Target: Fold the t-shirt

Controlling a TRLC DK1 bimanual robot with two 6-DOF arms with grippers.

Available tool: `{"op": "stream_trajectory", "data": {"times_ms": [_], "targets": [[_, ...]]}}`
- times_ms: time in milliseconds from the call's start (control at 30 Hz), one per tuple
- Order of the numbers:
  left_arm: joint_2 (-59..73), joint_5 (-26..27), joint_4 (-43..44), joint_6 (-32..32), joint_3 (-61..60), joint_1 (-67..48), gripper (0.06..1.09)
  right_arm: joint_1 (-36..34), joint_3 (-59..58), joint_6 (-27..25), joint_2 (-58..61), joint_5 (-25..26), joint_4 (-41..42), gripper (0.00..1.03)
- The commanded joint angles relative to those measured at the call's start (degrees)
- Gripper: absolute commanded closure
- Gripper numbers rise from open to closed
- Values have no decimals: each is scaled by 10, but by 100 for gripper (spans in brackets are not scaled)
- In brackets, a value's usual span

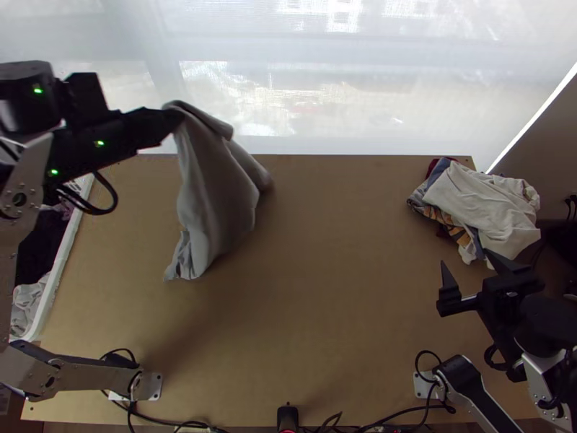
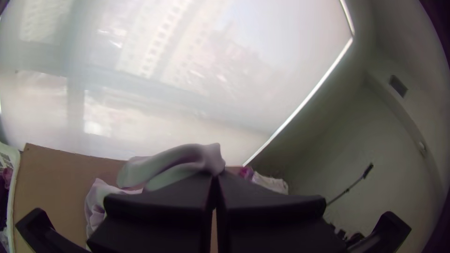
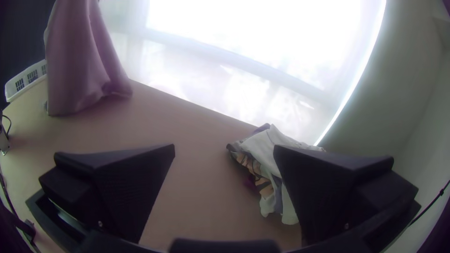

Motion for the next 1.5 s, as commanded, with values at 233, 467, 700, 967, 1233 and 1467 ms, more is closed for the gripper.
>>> {"op": "stream_trajectory", "data": {"times_ms": [233,467,700,967,1233,1467], "targets": [[142,-35,12,45,-44,-368,105,-15,7,-88,-19,1,14,5],[217,-33,6,50,-46,-460,98,-30,9,-105,-25,1,16,5],[258,-25,-21,56,-38,-499,35,-35,-18,-105,-41,1,37,5],[210,-30,-39,94,-38,-430,10,-34,-54,-158,-52,0,103,5],[124,-41,-72,137,-69,-284,10,-15,-67,-139,9,1,163,4],[36,-40,-71,137,-150,-111,10,90,-23,-92,187,-13,179,5]]}}
